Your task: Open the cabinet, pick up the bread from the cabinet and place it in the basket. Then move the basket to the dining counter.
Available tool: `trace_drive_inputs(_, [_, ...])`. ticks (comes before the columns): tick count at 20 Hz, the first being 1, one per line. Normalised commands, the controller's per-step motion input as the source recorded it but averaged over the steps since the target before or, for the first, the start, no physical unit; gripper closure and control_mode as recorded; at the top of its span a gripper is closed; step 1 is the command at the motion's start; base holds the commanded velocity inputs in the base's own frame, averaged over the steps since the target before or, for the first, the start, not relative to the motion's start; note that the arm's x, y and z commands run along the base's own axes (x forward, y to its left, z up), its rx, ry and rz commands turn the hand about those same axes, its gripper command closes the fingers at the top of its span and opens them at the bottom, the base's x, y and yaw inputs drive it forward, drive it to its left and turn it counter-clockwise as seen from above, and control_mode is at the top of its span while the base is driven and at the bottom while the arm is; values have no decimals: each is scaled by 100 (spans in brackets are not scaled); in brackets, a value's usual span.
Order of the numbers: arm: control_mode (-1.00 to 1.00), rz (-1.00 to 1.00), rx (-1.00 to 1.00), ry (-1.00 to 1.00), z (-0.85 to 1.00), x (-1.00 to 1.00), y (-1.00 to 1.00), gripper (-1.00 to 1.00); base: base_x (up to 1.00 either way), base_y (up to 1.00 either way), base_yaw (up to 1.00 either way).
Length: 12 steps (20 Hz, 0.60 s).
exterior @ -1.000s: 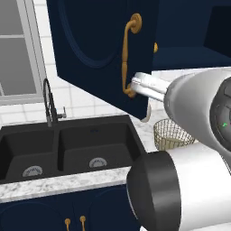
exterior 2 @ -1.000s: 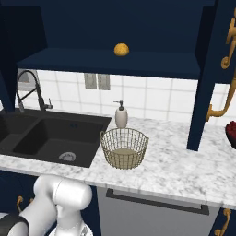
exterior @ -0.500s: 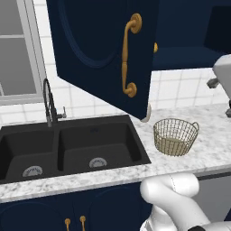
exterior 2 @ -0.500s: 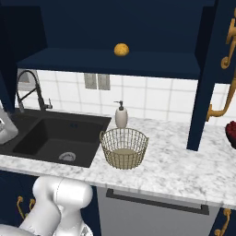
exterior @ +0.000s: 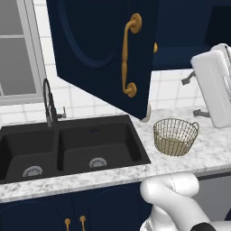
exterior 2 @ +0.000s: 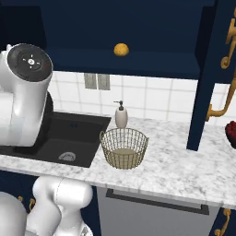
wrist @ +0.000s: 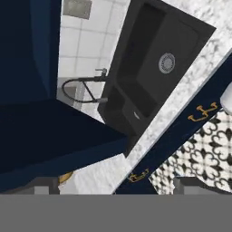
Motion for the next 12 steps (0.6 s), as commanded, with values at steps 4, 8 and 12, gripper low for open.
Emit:
trace_drive_inputs(4, [-100, 21, 15, 21, -3, 26, 52, -100, 0, 0, 0])
trace_drive_inputs(8, [-100, 28, 16, 26, 0, 47, 67, -100, 0, 0, 0])
trace_drive_inputs(12, [-100, 19, 21, 27, 0, 60, 43, -100, 0, 0, 0])
